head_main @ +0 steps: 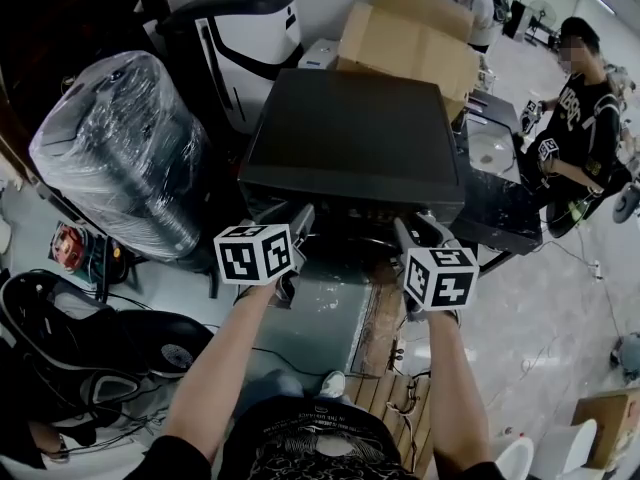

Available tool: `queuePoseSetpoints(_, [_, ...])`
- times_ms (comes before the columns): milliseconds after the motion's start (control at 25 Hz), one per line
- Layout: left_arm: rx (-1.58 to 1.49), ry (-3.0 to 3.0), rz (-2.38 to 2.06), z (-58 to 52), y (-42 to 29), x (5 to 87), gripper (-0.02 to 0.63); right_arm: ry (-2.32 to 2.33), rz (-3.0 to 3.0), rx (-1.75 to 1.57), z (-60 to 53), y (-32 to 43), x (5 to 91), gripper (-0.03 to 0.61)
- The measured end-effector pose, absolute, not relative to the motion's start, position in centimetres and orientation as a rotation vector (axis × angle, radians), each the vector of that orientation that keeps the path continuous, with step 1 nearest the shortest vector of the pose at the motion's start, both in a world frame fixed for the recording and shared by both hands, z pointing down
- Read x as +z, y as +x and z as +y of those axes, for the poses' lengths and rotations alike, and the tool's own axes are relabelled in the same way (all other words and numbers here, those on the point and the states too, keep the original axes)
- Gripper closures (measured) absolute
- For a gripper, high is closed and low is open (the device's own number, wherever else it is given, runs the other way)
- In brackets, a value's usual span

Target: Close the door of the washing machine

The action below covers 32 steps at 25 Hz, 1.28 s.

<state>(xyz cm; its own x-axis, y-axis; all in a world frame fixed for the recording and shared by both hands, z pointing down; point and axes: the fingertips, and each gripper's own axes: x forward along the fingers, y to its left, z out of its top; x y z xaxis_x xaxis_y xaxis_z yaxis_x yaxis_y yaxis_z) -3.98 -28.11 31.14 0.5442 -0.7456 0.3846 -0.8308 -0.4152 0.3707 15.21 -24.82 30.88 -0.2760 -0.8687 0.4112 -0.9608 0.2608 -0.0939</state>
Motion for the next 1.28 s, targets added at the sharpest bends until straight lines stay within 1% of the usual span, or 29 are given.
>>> queuePoseSetpoints(240, [0.339,2.426,-1.358,-26.9,-3.5,28.6,0.462,1.733,-2.286,0.422,-23.4,16.2,28.0,0.48])
queuePoseSetpoints(480, [0.378,2.513,-1.404,-25.0,-3.0,27.3,0.479,1.77,-2.313,0.364,-21.8,16.6,25.8,0.494])
queuePoseSetpoints(640, [0.403,2.546,-1.436,-24.3,-2.7,27.1,0.503,1.78,-2.345,0.326,-21.1,16.5,24.9,0.513])
queuePoseSetpoints(880, [0.416,2.565,-1.49,-24.0,-3.2,26.4,0.563,1.787,-2.374,0.305,-20.2,16.7,24.5,0.554])
queuePoseSetpoints(1280, [0.415,2.564,-1.505,-23.8,-3.4,26.6,0.575,1.776,-2.376,0.29,-19.9,16.9,24.9,0.555])
